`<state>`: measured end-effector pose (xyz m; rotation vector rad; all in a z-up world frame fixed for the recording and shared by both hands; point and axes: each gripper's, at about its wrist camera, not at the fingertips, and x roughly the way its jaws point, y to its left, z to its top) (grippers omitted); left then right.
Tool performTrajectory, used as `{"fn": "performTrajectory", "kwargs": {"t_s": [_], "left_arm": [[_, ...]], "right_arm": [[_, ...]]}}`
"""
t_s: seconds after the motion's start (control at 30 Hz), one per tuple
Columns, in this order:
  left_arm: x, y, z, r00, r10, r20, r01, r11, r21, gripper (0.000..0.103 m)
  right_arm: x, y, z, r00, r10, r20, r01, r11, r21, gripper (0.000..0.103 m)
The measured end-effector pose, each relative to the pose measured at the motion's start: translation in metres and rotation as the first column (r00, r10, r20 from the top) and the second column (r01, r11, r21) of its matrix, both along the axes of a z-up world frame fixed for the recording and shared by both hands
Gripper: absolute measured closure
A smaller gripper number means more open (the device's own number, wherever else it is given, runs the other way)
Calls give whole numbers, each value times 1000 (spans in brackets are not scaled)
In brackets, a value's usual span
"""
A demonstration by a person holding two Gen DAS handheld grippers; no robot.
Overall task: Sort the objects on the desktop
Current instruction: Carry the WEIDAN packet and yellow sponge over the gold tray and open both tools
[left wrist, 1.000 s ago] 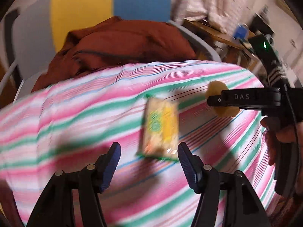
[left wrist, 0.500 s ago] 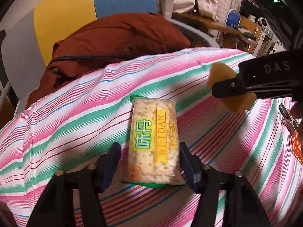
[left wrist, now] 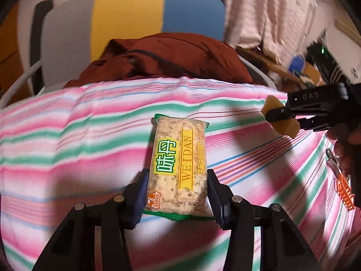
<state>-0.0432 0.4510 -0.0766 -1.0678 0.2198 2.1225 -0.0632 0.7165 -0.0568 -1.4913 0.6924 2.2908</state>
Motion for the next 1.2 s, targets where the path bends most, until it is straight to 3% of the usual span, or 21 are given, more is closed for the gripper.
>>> {"fn": "performTrajectory", "kwargs": {"t_s": [0.3,0.47,0.77,0.9,1.03,1.2], "left_arm": [[14,-77,2,995,84,62,-90,990,105,54],[20,-101,2,993,99,68,-107,986,127,54],[42,-139,8,991,72,116,-90,982,166,54],[62,-174,19,988,55,146,-86,974,210,54],[75,-216,41,992,62,111,-88,965,246,54],[75,-277,62,985,156,74,-171,948,268,54]], "right_arm": [[-9,-44,5,991,132,1,-131,985,113,45],[-7,-74,5,982,188,12,-189,978,93,46],[32,-140,41,962,273,-20,-269,958,103,46],[51,-189,57,937,344,-54,-337,935,107,46],[57,-243,69,905,413,-101,-405,910,91,46],[54,-318,83,839,522,-154,-515,853,88,46]]}}
